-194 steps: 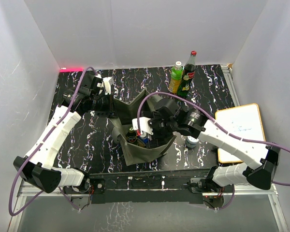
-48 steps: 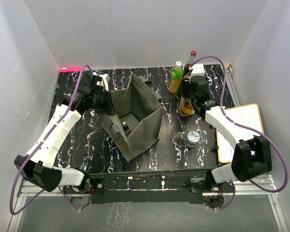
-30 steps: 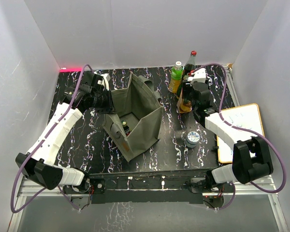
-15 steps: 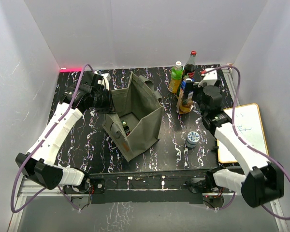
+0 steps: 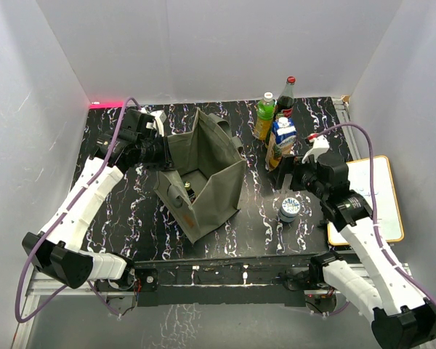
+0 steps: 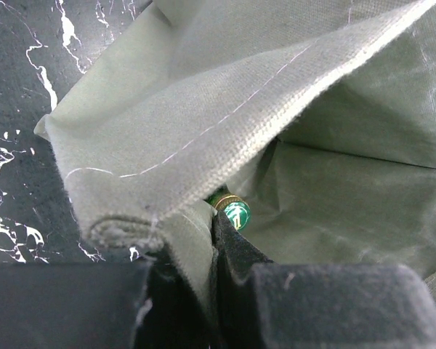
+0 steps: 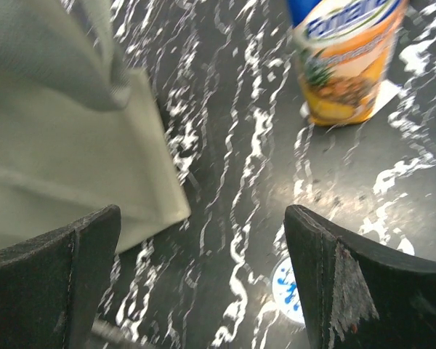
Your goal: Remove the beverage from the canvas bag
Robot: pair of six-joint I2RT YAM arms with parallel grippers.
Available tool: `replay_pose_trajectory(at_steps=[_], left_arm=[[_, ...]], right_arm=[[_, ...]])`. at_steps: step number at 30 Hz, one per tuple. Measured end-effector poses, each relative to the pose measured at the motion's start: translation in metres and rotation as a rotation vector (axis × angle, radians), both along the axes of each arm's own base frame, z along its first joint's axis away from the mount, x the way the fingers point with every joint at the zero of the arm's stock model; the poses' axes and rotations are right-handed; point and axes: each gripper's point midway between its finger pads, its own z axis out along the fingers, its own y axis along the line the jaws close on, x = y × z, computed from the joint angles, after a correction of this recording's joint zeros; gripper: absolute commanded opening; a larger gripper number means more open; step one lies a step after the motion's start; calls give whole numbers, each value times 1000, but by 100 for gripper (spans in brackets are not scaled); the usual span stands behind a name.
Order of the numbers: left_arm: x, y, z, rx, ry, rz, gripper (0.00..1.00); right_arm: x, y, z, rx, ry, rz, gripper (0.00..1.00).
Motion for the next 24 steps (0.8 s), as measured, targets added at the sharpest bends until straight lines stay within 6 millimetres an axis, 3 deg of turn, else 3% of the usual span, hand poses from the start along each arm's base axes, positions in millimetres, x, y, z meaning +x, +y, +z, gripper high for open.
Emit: replay_pose_trajectory(at_steps=[2,5,11,15,19,24], left_arm=[[1,0,0,-3,-2,2,0],[1,-1,0,-5,-4,4,0],[2,-1,1,-7,-5,8,0],[2,0,0,-4,-4,11,0],[2,0,0,-2,-3,14,0],[1,0,0,-1,0,15,0]], right_arm=[[-9,9,3,25,50,52,98],[-11,26,31,70,64,137,98],[9,57,130,153,-73,289,98],[18,76,175,180,-151,385,98],[26,109,186,165,-180,486,98],[16,183,168,70,-174,677,98]])
